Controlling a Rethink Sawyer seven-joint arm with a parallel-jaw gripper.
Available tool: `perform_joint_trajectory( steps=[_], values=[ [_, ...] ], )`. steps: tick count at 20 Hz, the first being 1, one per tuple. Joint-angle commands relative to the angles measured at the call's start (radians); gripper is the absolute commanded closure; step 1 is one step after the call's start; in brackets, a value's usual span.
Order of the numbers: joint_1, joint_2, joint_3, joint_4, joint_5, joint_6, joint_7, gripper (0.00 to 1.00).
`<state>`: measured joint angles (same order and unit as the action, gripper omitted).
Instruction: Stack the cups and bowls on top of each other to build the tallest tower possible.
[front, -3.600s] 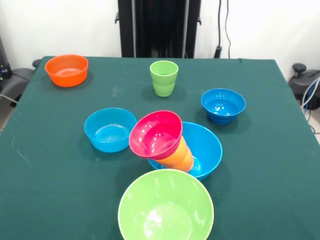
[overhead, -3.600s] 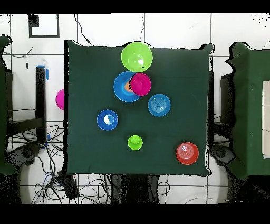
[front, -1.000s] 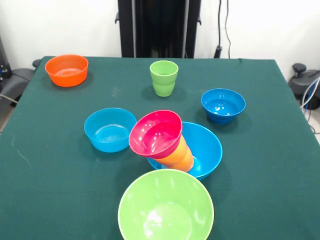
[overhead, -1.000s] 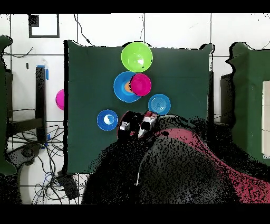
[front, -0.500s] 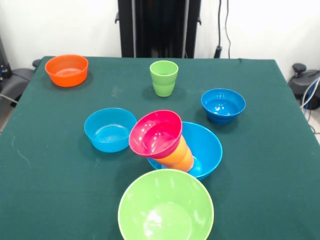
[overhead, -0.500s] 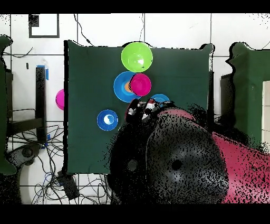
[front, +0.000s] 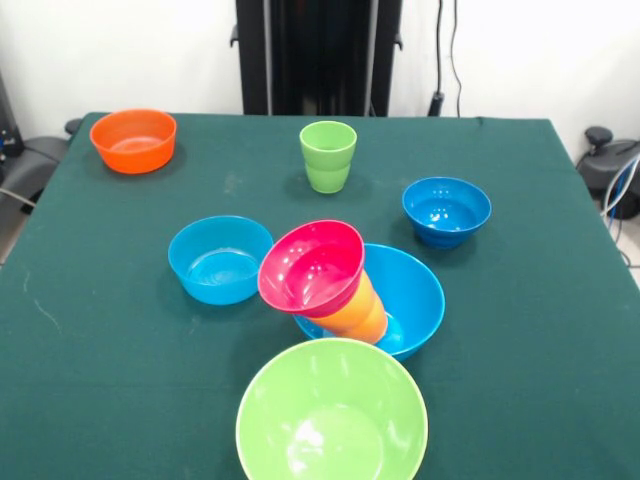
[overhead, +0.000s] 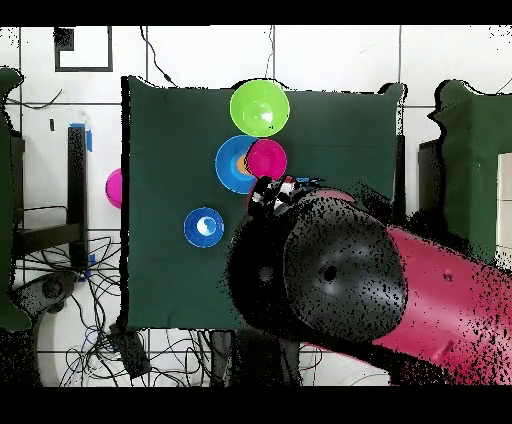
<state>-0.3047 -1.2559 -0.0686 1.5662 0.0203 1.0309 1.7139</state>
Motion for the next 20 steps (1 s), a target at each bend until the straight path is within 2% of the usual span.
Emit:
perform_joint_trajectory(
  steps=[1, 5, 14, 20],
  values=[
    [-0.011, 0.111, 0.003, 0.183, -0.012, -0.146, 0.139, 0.0],
    [-0.018, 0.138, 0.007, 0.204, 0.0, -0.202, 0.138, 0.0],
    [-0.009, 0.188, -0.007, 0.198, 0.0, -0.201, 0.162, 0.0],
    [-0.021, 0.235, 0.0, 0.22, 0.012, -0.269, 0.165, 0.0]
  ],
)
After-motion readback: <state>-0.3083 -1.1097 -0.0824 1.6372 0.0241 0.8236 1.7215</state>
